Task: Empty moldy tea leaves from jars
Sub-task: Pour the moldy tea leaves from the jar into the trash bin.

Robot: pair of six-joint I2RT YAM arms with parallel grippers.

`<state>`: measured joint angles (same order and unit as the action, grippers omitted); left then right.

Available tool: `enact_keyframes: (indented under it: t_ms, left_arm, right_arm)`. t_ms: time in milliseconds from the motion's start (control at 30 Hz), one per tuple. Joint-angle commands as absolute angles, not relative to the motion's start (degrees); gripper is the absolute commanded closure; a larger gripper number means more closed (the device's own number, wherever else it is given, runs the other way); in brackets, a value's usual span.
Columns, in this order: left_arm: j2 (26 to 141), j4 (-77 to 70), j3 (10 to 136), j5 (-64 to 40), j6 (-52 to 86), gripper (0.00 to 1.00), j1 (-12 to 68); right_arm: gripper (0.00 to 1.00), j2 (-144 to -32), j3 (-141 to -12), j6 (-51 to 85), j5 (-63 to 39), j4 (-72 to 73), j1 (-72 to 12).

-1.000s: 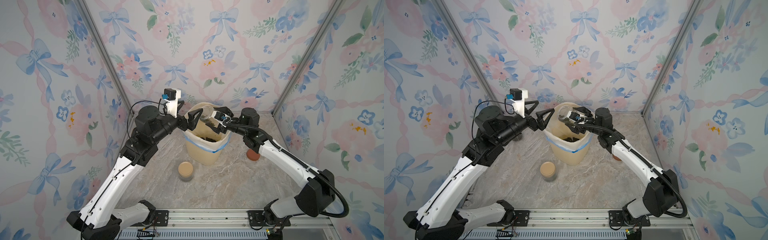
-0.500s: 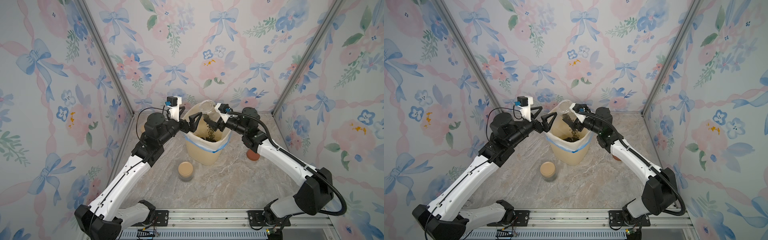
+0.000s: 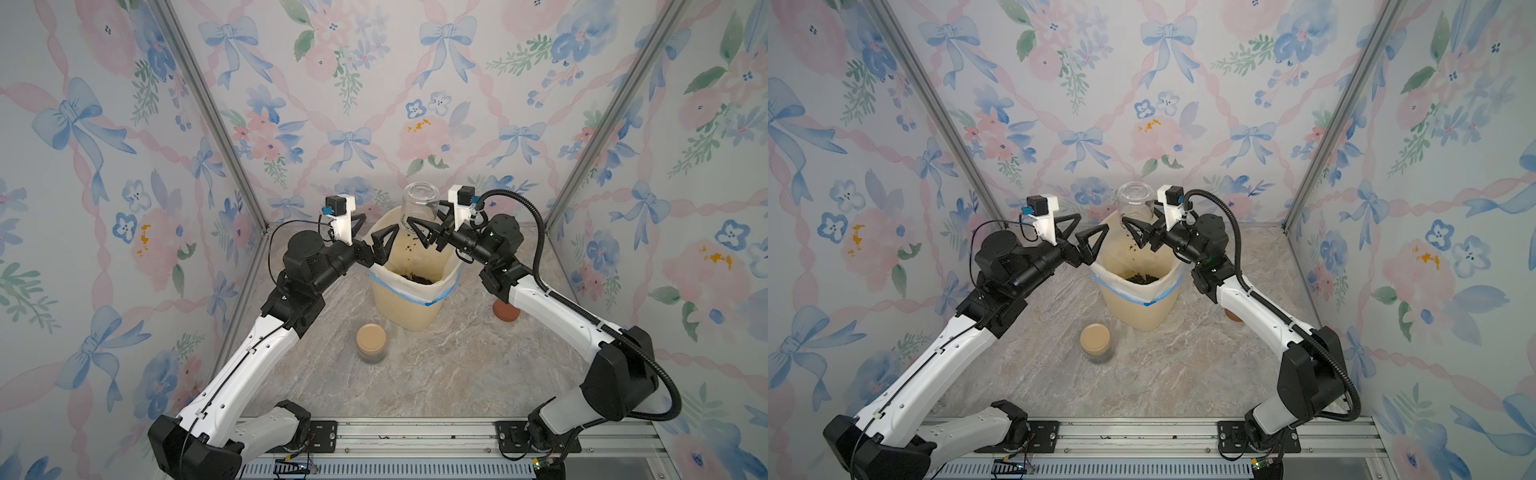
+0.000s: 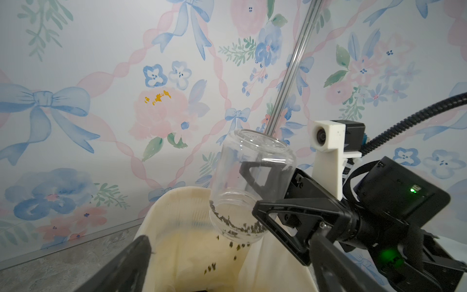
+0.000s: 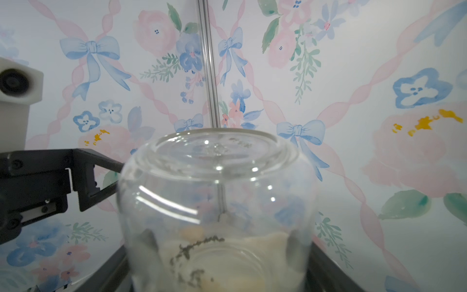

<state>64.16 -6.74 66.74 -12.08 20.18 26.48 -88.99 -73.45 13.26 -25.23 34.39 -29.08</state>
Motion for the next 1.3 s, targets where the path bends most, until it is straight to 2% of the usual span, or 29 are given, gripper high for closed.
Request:
enact_keyframes:
  t_ms: [0, 133, 300, 433, 800, 1267]
  left_arm:
    - [63.18, -8.97, 66.37, -13.62, 21.18, 0.02, 25.85]
    - [63.39, -9.06, 66.38, -14.44, 21.66, 0.02, 25.36]
    - [64.49, -9.14, 66.97, -16.32, 22.22, 0.02, 25.14]
    - [66.09, -9.10, 68.28, -19.44, 22.50, 0.02, 25.20]
    - [73.46, -9.14, 72.92, -29.37, 22.38, 0.02, 25.05]
    - [78.81, -9.76, 78.42, -33.29, 21.10, 0.02, 25.30]
  right_arm:
    - [0.44, -88.98, -73.26, 21.62, -25.31, 45.11, -28.57]
    - [0.45, -89.34, -73.27, 22.85, -25.57, 45.33, -28.73]
    - [0.44, -87.74, -74.50, 12.81, -25.65, 35.79, -31.27]
    - [0.43, -86.89, -74.27, 9.69, -24.73, 32.66, -31.38]
    - [0.43, -84.56, -73.30, 7.78, -24.96, 30.23, -30.77]
    - [0.43, -82.18, -73.64, 2.78, -23.91, 24.23, -31.45]
